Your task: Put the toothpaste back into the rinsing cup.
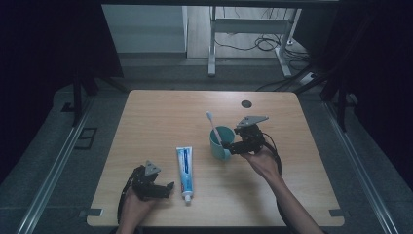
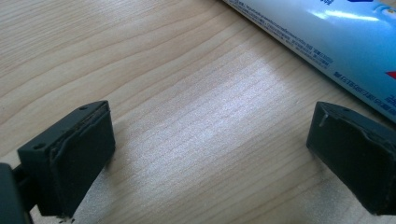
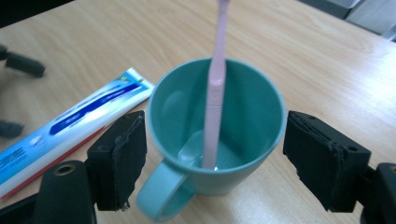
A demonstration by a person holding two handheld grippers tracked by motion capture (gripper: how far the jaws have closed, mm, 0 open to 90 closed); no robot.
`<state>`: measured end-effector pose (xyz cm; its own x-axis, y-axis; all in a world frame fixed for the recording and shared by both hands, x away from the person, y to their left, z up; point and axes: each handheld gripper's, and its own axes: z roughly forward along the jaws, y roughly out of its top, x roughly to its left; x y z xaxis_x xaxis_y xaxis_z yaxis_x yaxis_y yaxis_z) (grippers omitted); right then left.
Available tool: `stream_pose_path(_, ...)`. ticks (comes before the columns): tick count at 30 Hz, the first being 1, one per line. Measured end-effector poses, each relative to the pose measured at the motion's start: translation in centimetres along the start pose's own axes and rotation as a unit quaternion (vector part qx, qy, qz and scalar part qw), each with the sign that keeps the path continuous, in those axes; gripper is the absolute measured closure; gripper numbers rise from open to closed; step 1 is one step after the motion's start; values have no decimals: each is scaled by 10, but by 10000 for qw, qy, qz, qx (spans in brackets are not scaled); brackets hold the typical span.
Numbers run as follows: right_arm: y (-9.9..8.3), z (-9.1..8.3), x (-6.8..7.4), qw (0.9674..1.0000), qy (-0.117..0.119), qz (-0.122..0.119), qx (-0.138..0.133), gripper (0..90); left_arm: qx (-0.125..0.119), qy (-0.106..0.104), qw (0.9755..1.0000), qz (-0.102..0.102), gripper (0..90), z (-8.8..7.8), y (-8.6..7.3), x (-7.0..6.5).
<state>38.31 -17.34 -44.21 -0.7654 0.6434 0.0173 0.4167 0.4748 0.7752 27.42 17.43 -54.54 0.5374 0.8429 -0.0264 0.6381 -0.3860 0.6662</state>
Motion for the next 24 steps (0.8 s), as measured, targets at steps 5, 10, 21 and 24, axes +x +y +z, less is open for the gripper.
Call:
stream_pose_path(5, -2, -3, 3, 10000, -2, -28, 5, 138, -2, 0, 10000, 12, 10, 0, 0, 0)
stream_pose_path(10, -5, -9, 4, 9999, -92, 31, -27, 6, -1, 0, 10000, 12, 10, 0, 0, 0)
stream_pose_path(21, -14, -30, -5, 9998, -164, 49, -126, 0, -2, 1, 10000, 12, 10, 0, 0, 0)
stream_pose_path(24, -17, -37, -8, 9997, -207, 89, -103, 0, -1, 2, 10000, 10, 10, 0, 0, 0)
